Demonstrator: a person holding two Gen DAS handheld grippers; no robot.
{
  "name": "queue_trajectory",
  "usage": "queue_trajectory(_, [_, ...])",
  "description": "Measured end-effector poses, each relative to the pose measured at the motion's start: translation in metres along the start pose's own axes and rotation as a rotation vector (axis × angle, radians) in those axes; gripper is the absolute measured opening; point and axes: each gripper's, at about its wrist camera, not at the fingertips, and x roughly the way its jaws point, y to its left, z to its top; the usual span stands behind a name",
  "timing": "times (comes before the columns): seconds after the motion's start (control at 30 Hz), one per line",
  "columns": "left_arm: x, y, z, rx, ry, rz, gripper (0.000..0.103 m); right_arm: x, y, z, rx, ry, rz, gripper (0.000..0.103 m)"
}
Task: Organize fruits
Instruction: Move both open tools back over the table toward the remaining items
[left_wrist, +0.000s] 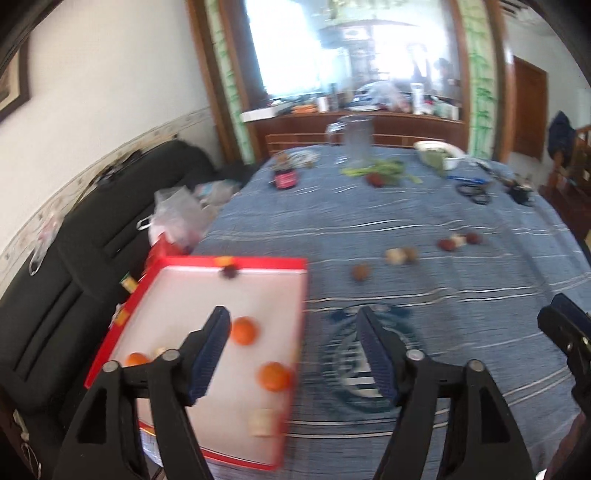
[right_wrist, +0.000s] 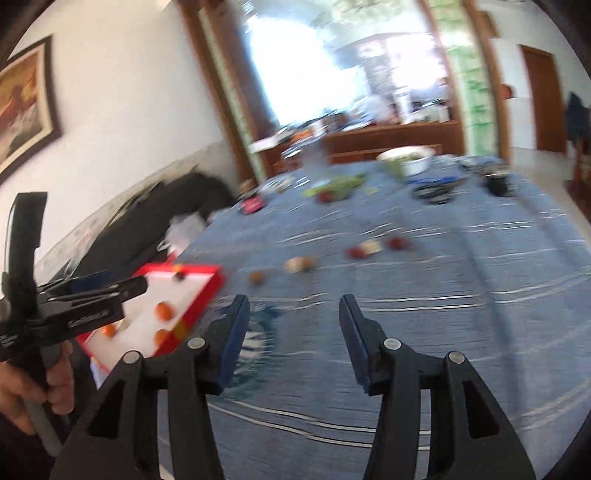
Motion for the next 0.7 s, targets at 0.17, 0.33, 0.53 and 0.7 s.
queue_trajectory(0.17, [-0.033,-0.057,0.008,0.085,-0.045,-0.077,0.075,-0.057,-0.053,0.002,0.068,-0.086,-0.101,0.056])
queue_trajectory(0.33, [-0.070,-0.103,0.014,0.174,-0.114,-0.134,0.080,-0.121,-0.092,0.001,0.099,-0.200,-0.217,0.063])
queue_trajectory(0.53, [-0.097,-0.129,0.015,0.247,-0.172,-0.198,0.080,-0.167,-0.127,0.001,0.158,-0.286,-0.305,0.065])
queue_trajectory(0.7, [-0.099,-0.111,0.031,0.222,-0.206,-0.178,0.080,-0.171,-0.142,0.014,0.189,-0.288,-0.303,0.065])
